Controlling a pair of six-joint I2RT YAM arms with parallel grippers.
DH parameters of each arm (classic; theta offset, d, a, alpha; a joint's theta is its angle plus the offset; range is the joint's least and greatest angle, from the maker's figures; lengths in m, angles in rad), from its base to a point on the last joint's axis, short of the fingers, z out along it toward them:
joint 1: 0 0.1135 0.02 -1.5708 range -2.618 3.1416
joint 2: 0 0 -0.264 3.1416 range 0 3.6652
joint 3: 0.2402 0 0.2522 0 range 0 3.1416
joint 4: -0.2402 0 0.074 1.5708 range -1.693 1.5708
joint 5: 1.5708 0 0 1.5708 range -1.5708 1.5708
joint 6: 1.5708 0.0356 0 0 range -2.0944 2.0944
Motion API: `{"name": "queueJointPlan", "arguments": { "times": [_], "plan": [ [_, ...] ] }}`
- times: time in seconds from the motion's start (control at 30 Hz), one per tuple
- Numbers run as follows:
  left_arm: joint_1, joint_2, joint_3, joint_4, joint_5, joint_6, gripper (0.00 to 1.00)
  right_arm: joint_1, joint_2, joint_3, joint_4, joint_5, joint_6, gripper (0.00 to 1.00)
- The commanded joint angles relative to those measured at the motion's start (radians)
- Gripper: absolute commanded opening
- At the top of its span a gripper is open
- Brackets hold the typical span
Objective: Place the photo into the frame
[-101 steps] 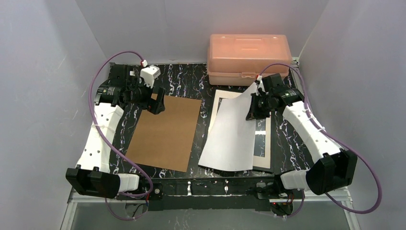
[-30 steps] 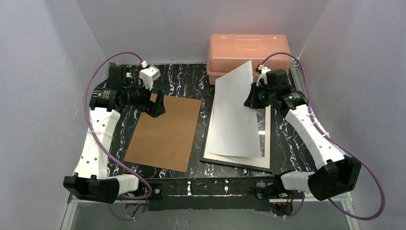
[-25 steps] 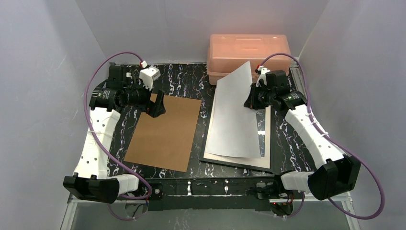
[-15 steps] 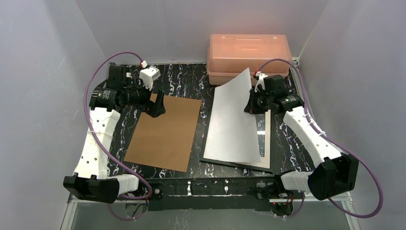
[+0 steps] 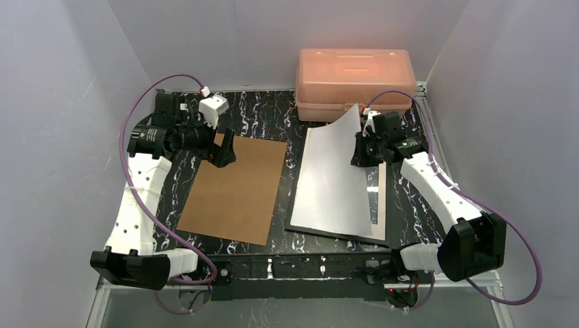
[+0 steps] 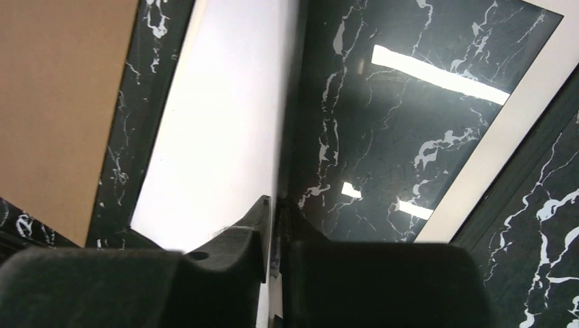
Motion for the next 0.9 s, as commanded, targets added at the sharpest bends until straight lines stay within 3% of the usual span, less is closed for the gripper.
{"name": "queueJointPlan", "arguments": {
  "times": [0.0,0.07,0.13,0.87],
  "plan": [
    [0.0,-0.013,0.028,-0.025,0.028,0.008,0.96,-0.001,0.032,0.022,-0.007,0.044,-0.026,0.27],
    [0.0,-0.011,0.032,-0.025,0.03,0.008,0.96,-0.002,0.043,0.024,-0.017,0.057,-0.031,0.37],
    [0.0,-0.01,0.034,-0.025,0.031,0.007,0.96,-0.002,0.052,0.021,-0.018,0.059,-0.037,0.4],
    [0.0,-0.009,0.044,-0.03,0.028,0.013,0.96,-0.001,0.158,0.043,0.039,0.039,-0.053,0.41]
  ]
}}
